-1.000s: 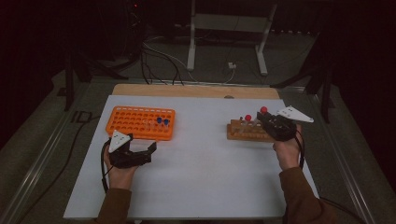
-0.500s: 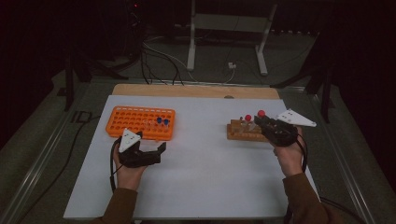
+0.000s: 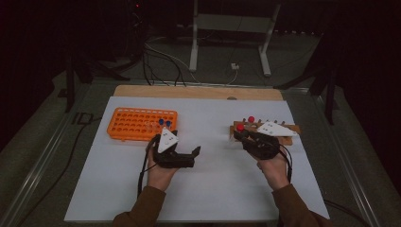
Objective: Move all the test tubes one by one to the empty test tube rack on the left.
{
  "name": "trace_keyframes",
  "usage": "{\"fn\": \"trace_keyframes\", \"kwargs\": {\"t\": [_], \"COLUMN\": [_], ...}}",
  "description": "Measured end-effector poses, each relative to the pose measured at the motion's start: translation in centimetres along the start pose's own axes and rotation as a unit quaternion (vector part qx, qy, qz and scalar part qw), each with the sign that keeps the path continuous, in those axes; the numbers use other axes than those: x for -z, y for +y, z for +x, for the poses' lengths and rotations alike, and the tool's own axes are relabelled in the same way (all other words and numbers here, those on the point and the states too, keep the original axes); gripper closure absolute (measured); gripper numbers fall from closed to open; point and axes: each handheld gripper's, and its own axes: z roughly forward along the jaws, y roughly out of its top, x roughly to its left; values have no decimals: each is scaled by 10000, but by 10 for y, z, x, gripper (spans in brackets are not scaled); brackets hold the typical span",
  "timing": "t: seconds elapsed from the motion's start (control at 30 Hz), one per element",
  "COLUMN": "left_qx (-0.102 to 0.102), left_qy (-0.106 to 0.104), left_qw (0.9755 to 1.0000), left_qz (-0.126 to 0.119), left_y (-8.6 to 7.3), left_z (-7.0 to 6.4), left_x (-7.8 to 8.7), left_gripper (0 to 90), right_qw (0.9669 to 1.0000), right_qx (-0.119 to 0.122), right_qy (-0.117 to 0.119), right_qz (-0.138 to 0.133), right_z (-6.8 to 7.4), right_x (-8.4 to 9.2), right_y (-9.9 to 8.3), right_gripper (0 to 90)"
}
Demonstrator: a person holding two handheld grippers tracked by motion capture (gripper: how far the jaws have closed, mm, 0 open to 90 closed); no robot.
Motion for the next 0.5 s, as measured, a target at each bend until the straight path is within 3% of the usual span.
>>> {"fn": "trace_keyframes", "kwargs": {"t": [0.13,0.3,0.5], "left_qx": [-155,-379,-498], "left_qy": [-198,-304,-405], "left_qw": [9997,9987,9978], "left_qz": [46,139,173], "left_y": [4,7,8], "left_z": [-16,-32,-41], "left_x": [-12,-26,-32], "left_gripper": [35,64,121], "right_qw": [9998,9992,9981], "right_qx": [64,81,110], "right_qy": [179,384,585], "right_qz": [52,96,144], "right_z": [12,25,37], "right_x": [-5,-11,-17], "right_y": [1,1,1], "right_gripper": [748,747,747]}}
